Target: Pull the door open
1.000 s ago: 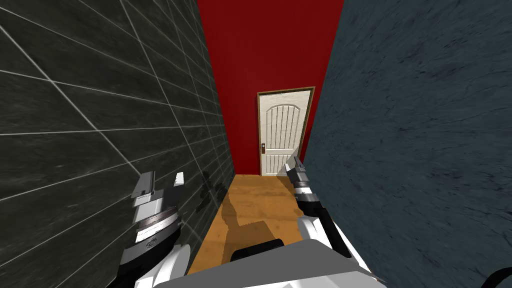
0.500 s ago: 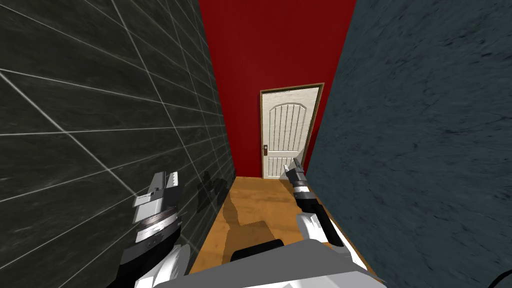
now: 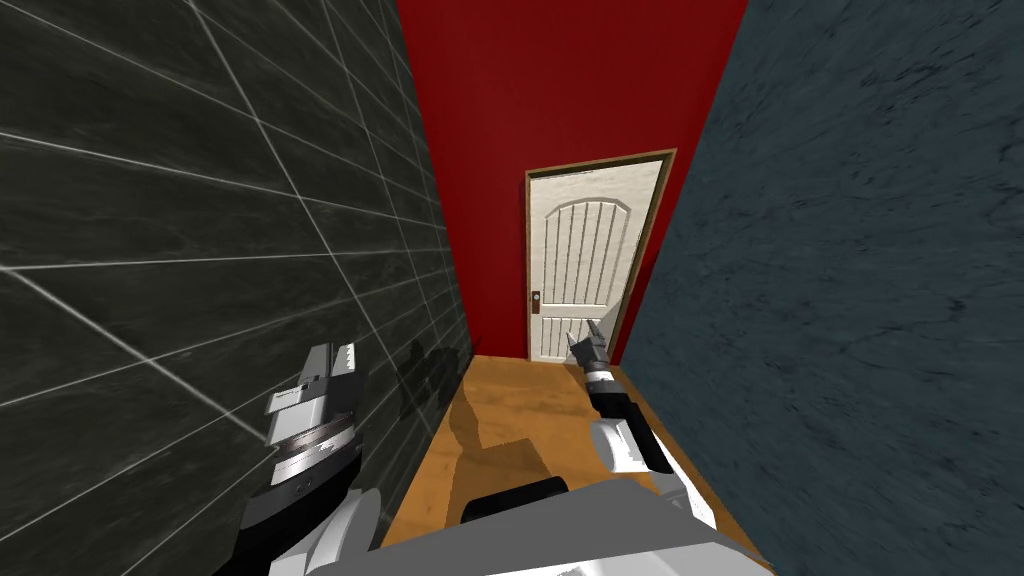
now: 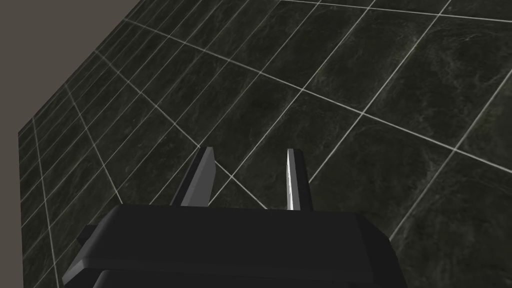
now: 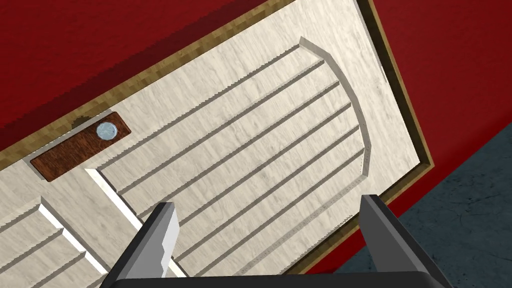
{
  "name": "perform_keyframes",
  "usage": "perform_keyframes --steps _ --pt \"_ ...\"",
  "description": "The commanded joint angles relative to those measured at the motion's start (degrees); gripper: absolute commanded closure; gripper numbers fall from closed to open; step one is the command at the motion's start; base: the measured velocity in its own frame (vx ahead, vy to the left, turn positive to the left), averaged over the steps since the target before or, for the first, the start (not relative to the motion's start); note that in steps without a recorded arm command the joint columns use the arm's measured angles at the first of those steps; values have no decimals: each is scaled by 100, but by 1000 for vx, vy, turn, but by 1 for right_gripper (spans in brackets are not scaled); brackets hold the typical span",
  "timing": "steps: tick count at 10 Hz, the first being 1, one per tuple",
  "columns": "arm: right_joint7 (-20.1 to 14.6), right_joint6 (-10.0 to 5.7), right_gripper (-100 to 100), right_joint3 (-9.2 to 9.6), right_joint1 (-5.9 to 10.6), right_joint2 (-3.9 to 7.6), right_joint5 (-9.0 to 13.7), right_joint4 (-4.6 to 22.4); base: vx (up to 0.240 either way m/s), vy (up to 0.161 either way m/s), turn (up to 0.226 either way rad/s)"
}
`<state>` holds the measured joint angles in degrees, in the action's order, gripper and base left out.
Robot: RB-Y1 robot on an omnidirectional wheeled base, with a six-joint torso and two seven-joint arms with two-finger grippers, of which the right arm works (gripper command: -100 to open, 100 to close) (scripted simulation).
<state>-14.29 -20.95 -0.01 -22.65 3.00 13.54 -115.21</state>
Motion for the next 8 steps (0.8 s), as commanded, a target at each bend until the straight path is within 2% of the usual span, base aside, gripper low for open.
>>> perform_keyframes --steps 1,4,5,7,8 --pt "-188 -10 -100 -64 120 30 134 217 135 -15 65" --pt "-445 -12 -100 -156 298 61 333 528 105 -20 47" --pt "-624 -14 -100 -221 422 76 471 745 118 -29 79" --pt "-806 -16 -100 -286 549 88 613 966 136 -17 61" --pt "-990 -18 -100 -353 677 96 756 1190 132 -29 74"
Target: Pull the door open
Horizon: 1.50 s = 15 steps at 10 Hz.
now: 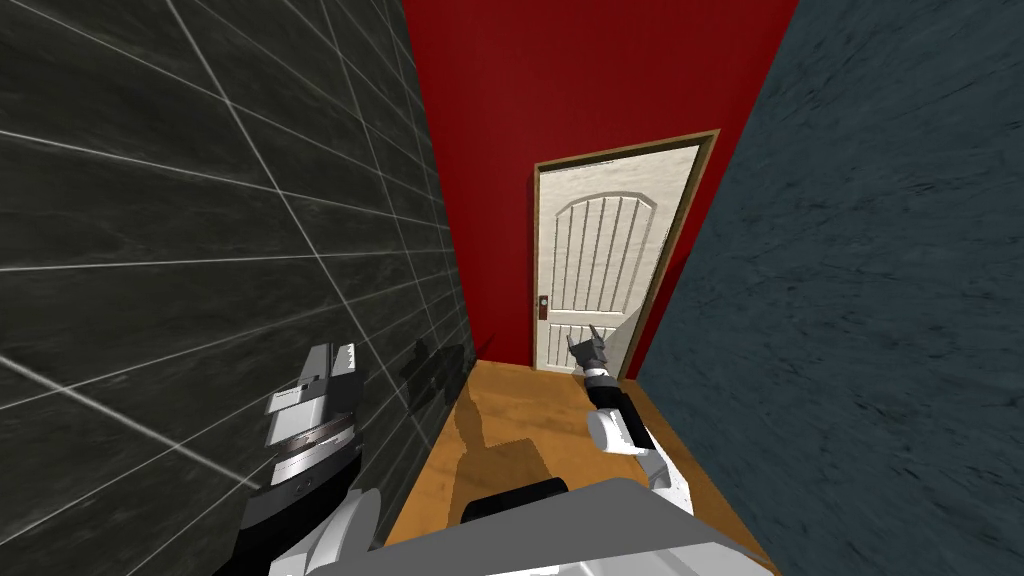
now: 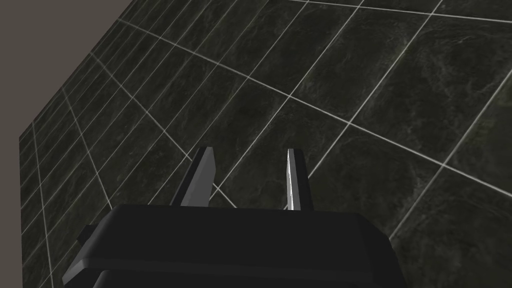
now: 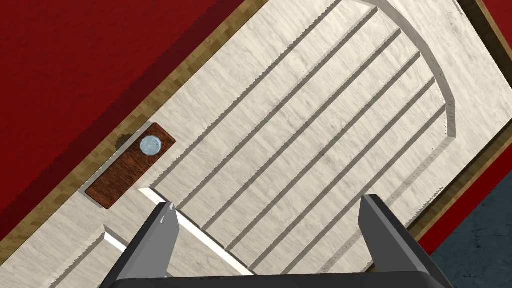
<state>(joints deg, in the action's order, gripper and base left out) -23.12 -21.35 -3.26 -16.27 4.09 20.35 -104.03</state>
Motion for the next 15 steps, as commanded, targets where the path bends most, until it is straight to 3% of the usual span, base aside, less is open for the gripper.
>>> perform_keyframes --steps 1,12,15 --pt "-202 21 -100 -61 104 -11 148 186 133 -27 83" --pt "-1220 11 -100 -428 812 -57 938 1422 97 -27 49" --pt "-1644 6 -100 -581 1106 -120 1267 1936 130 -37 72"
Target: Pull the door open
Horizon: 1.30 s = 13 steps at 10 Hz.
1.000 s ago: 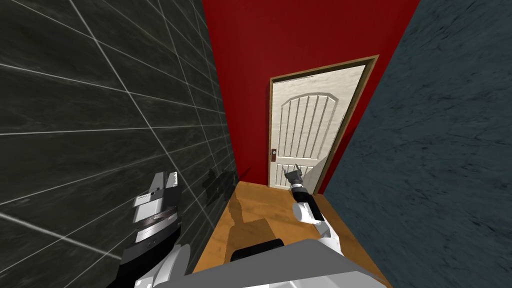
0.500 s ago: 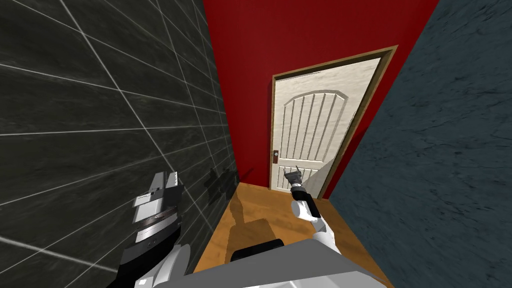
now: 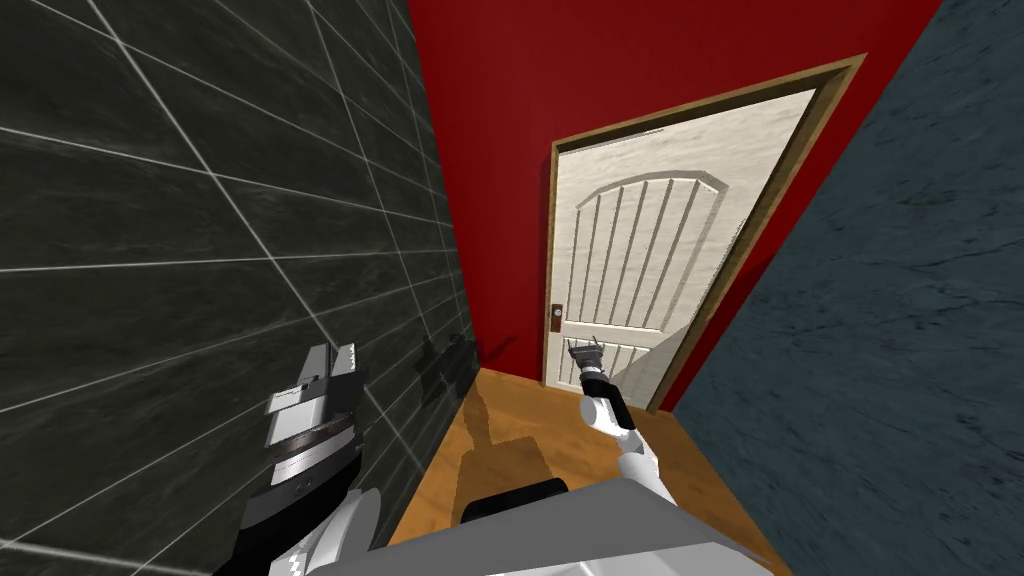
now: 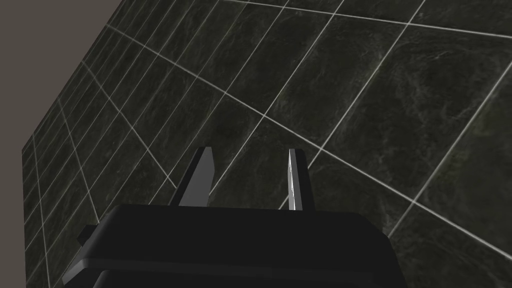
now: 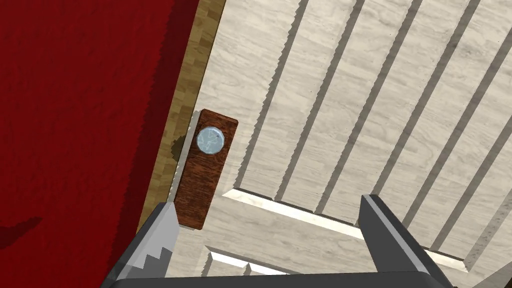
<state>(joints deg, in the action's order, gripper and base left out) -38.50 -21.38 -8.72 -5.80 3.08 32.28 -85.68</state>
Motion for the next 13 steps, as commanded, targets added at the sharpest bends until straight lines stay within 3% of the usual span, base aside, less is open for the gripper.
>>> perform_keyframes --steps 1,4,11,12,13 --pt "-183 9 -100 -63 113 -34 134 195 163 -42 59" --pt "-413 7 -100 -145 273 -81 313 475 103 -31 40" --pt "-1158 -1 -100 -414 790 -327 891 1379 172 -52 59" --pt "-1097 0 -100 -398 760 -305 850 1317 82 -29 12" --pt "-1239 16 -100 -448 731 -97 908 1371 105 -10 85"
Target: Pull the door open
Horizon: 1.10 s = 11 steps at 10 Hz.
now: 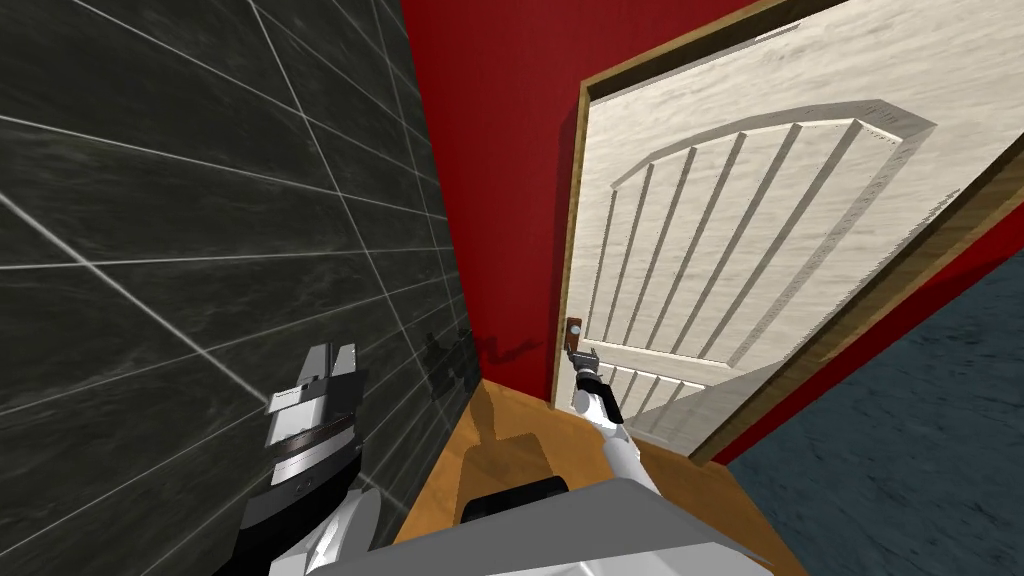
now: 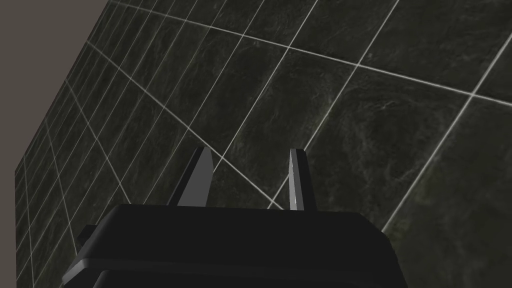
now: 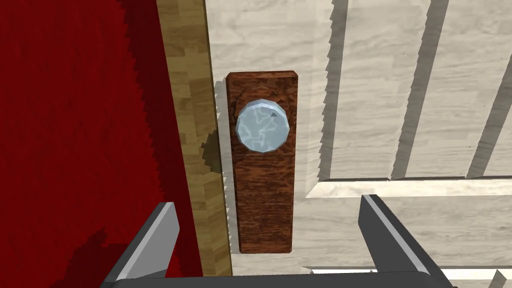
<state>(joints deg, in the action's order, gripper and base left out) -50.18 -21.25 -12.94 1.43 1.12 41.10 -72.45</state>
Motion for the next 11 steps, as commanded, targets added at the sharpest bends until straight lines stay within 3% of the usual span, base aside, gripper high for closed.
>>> perform_keyframes --steps 1,3,4,6,8,9,10,11 --pt "-111 7 -100 -41 -4 159 41 62 147 -1 72" --pt "-296 28 -100 -110 -59 420 116 127 145 -21 78" --pt "-346 33 -100 -129 -73 487 136 145 166 -7 88" --pt "-586 59 -100 -217 -144 791 233 229 181 -11 107" --pt "-747 77 -100 -277 -192 983 298 286 185 -40 88" --pt "-742 32 -100 -231 -208 947 276 273 80 -18 14" --pt "-742 32 100 -231 -208 947 276 273 -10 1 -13" --pt "-742 32 100 -231 -208 947 276 273 -30 3 -6"
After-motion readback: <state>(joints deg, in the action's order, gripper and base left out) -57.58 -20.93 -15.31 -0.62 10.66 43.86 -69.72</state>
